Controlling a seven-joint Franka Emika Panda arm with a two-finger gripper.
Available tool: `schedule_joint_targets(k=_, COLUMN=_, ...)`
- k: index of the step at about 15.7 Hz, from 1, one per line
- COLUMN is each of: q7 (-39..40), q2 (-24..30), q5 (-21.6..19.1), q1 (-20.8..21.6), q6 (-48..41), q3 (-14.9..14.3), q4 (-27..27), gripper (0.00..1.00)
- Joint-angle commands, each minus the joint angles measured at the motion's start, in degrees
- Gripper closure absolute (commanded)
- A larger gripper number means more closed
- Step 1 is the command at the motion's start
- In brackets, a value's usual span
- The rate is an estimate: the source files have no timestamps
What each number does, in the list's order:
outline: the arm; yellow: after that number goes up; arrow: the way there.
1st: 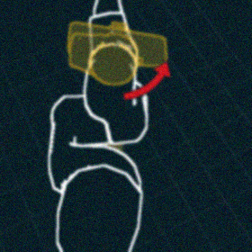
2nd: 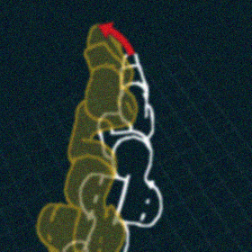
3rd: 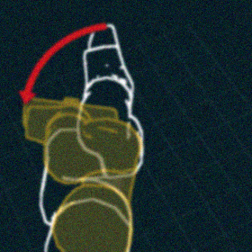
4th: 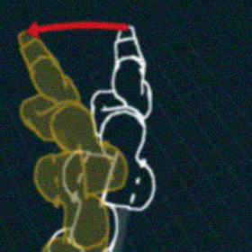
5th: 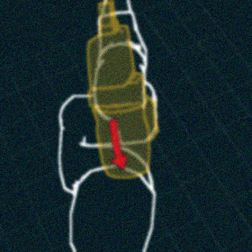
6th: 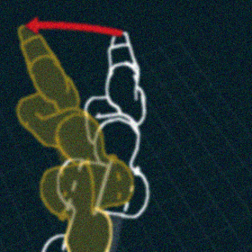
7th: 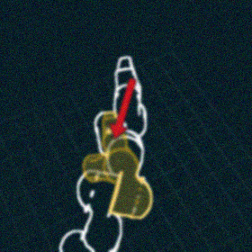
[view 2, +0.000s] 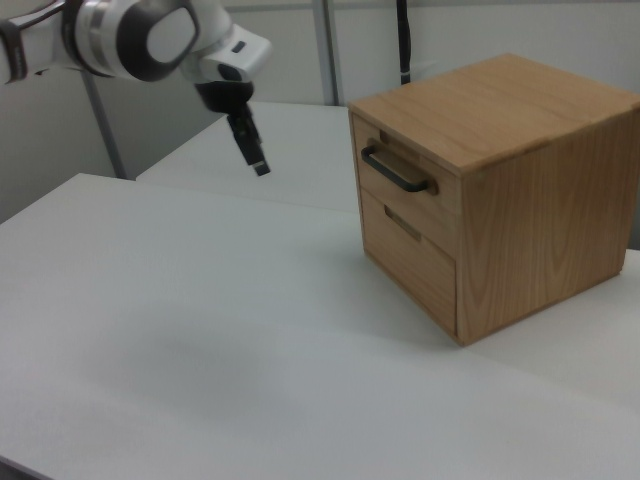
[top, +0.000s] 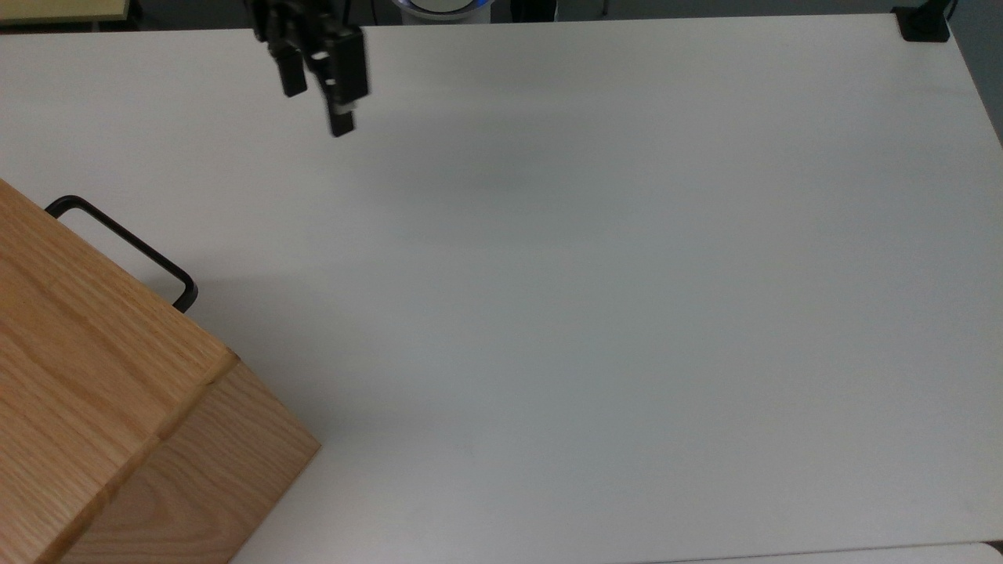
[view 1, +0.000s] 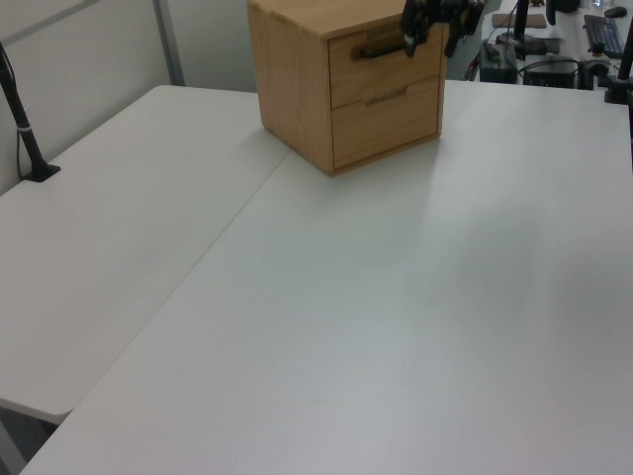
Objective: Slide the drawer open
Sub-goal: 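Move the gripper toward the upper drawer's dark bar handle and lower it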
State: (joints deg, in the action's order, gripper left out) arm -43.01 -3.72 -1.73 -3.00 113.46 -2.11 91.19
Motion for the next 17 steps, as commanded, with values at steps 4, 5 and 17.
schedule_joint_targets(k=4, q7=-11.91, q2=-1.63, q5=-7.5, q1=-6.48, q6=10.53, q3=0.0, q4=-0.76, gripper=0.44)
schedule_joint_targets(k=5, q7=-13.23, q2=-2.16, q5=-7.94, q1=-6.92, q6=11.94, q3=-0.09, q4=-0.76, gripper=0.44)
schedule_joint_targets(k=17, q7=-28.09, q2=-7.69, q5=-6.71, q1=-8.77, q6=21.53, q3=-4.21, q4=-0.84, gripper=0.47)
